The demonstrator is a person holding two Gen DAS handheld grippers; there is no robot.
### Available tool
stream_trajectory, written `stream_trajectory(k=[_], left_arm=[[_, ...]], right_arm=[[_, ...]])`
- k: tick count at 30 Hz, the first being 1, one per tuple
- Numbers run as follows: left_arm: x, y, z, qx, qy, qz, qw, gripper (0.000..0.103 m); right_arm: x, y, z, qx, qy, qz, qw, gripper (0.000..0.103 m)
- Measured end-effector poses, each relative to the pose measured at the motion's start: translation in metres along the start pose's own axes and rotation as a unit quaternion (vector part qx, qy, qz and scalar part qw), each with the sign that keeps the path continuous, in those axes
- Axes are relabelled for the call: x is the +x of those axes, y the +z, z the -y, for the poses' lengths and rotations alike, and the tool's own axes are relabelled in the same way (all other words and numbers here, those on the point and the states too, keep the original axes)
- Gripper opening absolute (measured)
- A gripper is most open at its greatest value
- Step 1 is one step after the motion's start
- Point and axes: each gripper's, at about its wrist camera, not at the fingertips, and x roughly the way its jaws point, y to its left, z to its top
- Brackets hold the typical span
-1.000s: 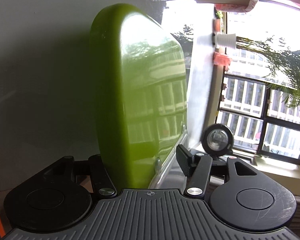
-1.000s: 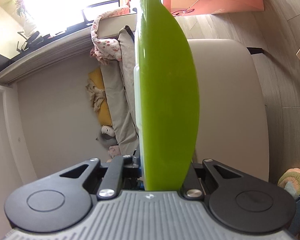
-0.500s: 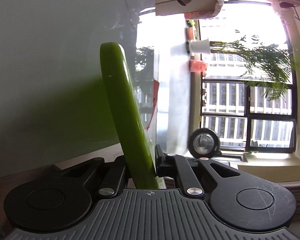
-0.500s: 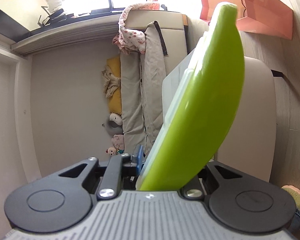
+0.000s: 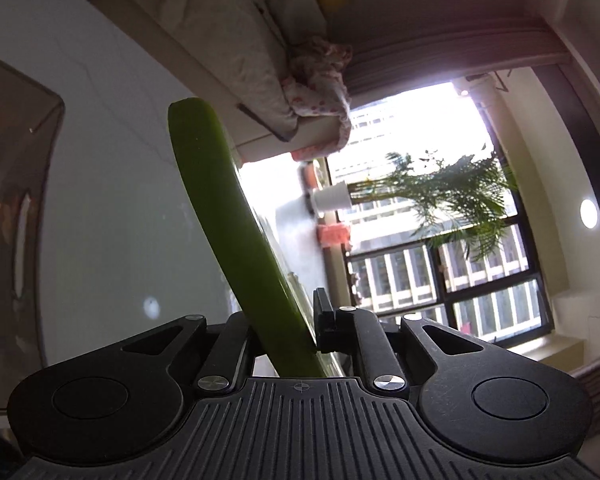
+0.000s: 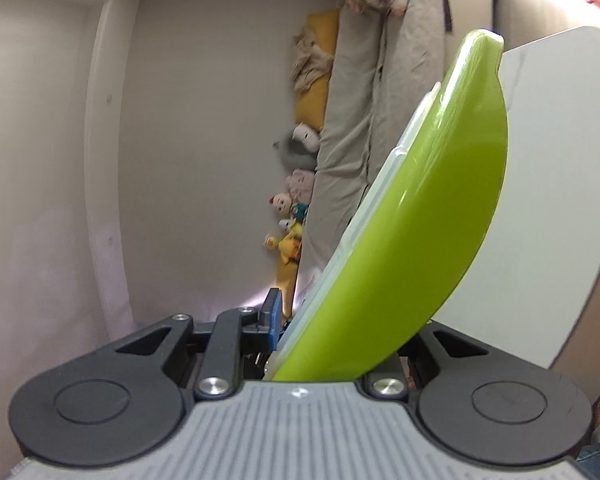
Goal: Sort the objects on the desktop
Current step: 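Carry the green lid over the clear box with both tools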
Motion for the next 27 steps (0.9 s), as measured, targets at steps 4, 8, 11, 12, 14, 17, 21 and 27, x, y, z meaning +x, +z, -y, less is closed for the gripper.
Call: stream_trajectory(k=[4, 8, 11, 12, 14, 17, 21, 27], left_arm=[[-0.089, 0.022, -0.003, 0.037, 0.032, 0.078, 0.9958, 0.016], [-0.167, 0.035, -0.027, 0.041, 0.081, 0.140, 0.9861, 0.018], [-0.209, 0.037, -0.045, 0.025, 0.101, 0.177, 0.9787, 0.019], [-0.219, 0.037, -0.051, 0.021, 0.107, 0.187, 0.9763, 0.021], [-0.237, 0.032, -0.069, 0.011, 0.116, 0.204, 0.9721, 0.022], [-0.254, 0.023, -0.089, -0.005, 0.122, 0.221, 0.9677, 0.023], [-0.256, 0.003, -0.103, -0.025, 0.111, 0.233, 0.9658, 0.024], [-0.256, -0.020, -0.121, -0.050, 0.105, 0.232, 0.9658, 0.029]], right_arm=[[0.079, -0.011, -0.019, -0.010, 0.026, -0.082, 0.996, 0.024], [0.164, -0.033, -0.016, 0.010, 0.034, -0.164, 0.986, 0.025], [0.220, -0.055, -0.012, 0.013, 0.030, -0.215, 0.976, 0.026], [0.235, -0.062, -0.012, 0.010, 0.028, -0.229, 0.973, 0.026], [0.260, -0.075, -0.011, 0.005, 0.020, -0.251, 0.968, 0.027], [0.285, -0.085, -0.004, -0.010, 0.001, -0.274, 0.962, 0.028], [0.292, -0.087, 0.003, -0.032, -0.015, -0.291, 0.956, 0.029], [0.299, -0.079, 0.002, -0.052, -0.040, -0.299, 0.952, 0.029]])
